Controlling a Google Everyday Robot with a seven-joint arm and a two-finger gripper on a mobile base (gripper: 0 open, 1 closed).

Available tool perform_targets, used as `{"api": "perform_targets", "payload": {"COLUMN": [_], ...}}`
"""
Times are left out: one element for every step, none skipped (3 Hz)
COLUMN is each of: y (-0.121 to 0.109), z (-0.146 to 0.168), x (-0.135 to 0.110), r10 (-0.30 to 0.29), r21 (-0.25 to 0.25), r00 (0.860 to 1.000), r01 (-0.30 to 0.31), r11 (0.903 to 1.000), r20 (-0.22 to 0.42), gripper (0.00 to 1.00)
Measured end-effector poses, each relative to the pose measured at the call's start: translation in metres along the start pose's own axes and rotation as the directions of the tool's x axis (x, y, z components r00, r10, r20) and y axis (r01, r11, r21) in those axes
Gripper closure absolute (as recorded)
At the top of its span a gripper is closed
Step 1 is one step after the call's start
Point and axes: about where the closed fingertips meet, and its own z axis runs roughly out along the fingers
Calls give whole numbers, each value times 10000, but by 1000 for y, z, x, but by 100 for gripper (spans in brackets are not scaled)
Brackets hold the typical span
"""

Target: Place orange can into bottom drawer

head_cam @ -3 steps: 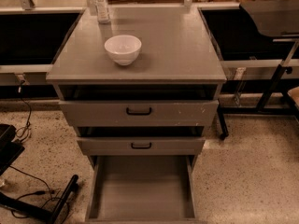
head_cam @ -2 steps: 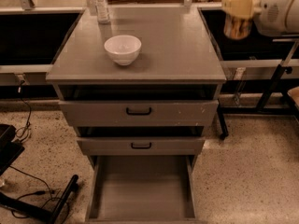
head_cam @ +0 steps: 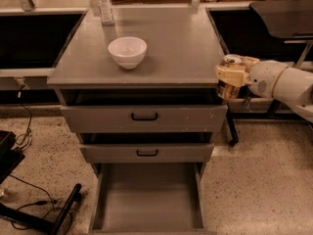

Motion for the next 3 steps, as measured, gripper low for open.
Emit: {"api": "perform_targets", "payload": {"y": [0, 10, 45], "z": [0, 1, -12], "x": [0, 7, 39], "r10": [1, 67, 52], "r21": [-3, -251, -934], "r00": [10000, 9999, 10000], "r01": [-1, -65, -47], "r11": [10000, 9997, 9956], "r20": [1, 90, 43], "gripper": [100, 100, 100]}}
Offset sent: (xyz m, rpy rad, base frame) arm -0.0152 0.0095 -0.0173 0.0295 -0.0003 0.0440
